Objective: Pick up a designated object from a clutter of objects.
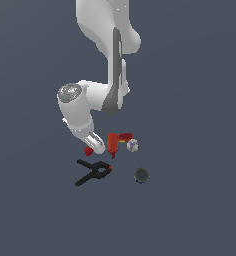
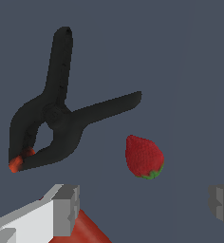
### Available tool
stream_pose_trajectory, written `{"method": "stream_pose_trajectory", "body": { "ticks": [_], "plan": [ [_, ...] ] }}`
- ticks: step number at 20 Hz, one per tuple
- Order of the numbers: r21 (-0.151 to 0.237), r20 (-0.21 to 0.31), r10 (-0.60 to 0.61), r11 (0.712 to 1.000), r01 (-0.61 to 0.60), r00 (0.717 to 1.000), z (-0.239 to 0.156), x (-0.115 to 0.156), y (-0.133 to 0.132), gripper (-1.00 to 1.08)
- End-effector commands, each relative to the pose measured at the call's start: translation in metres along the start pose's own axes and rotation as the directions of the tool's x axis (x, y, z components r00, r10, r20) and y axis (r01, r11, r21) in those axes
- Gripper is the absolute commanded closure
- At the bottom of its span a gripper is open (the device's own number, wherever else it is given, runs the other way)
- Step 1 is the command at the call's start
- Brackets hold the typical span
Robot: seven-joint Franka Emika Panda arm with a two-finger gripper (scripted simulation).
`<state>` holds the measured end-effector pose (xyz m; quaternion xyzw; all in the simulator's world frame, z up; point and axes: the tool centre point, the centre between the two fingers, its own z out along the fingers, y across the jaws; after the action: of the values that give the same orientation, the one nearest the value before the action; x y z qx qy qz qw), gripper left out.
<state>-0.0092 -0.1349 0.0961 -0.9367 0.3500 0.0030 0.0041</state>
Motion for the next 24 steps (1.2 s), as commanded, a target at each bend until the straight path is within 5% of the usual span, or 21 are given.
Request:
{"method": "stream_pose_trajectory", "body": {
  "ticks": [1,24],
  "plan": [
    [-0.002,-0.005,0.037,0.999,-0.037,0.999,0.011,0.002,0.008,-0.92],
    [-0.005,-0.009,0.077,0.997,-0.077,0.997,0.069,0.003,0.017,-0.92]
  ]
}}
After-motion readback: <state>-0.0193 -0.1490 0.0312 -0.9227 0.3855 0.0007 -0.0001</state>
